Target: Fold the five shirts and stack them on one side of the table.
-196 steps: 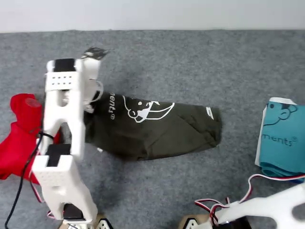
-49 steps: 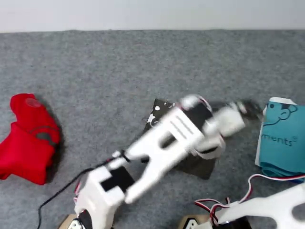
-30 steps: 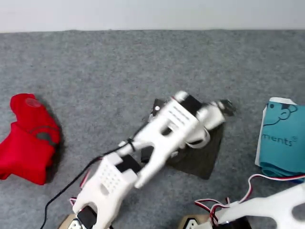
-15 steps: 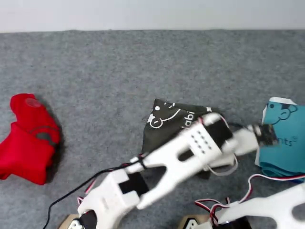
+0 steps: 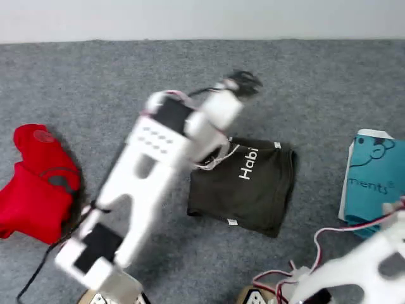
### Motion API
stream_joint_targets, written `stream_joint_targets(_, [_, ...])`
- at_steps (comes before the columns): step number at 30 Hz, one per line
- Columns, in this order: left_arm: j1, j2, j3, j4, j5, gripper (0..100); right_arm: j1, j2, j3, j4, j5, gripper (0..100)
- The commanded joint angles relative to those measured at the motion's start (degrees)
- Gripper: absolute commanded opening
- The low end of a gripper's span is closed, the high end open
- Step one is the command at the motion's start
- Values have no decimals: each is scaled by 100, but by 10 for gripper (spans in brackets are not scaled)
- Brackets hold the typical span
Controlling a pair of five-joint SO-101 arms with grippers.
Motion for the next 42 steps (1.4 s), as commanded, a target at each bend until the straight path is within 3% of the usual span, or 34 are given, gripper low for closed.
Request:
stream_joint_targets(1, [-782, -1029, 655, 149, 18, 14, -1156, 48, 97, 215, -580, 11])
stream_joint_targets(8, [-2154, -2338, 1560, 132, 0, 14, -3495, 822, 167, -31, -1899, 9])
stream_joint_targets(15, [-3411, -3068, 2457, 114, -510, 14, -4857, 1938, 167, -1780, -2215, 9])
stream_joint_targets(21, [-4554, -3314, 2914, 114, -844, 14, -4971, 2809, -70, -2308, -2611, 24])
stream_joint_targets(26, [-5055, -3323, 3275, -158, -949, 14, -4927, 3468, -624, -2141, -3103, 139])
stream_joint_targets(42, [-5143, -3305, 3574, -334, -949, 14, -4637, 4787, -1371, -2044, -3130, 115])
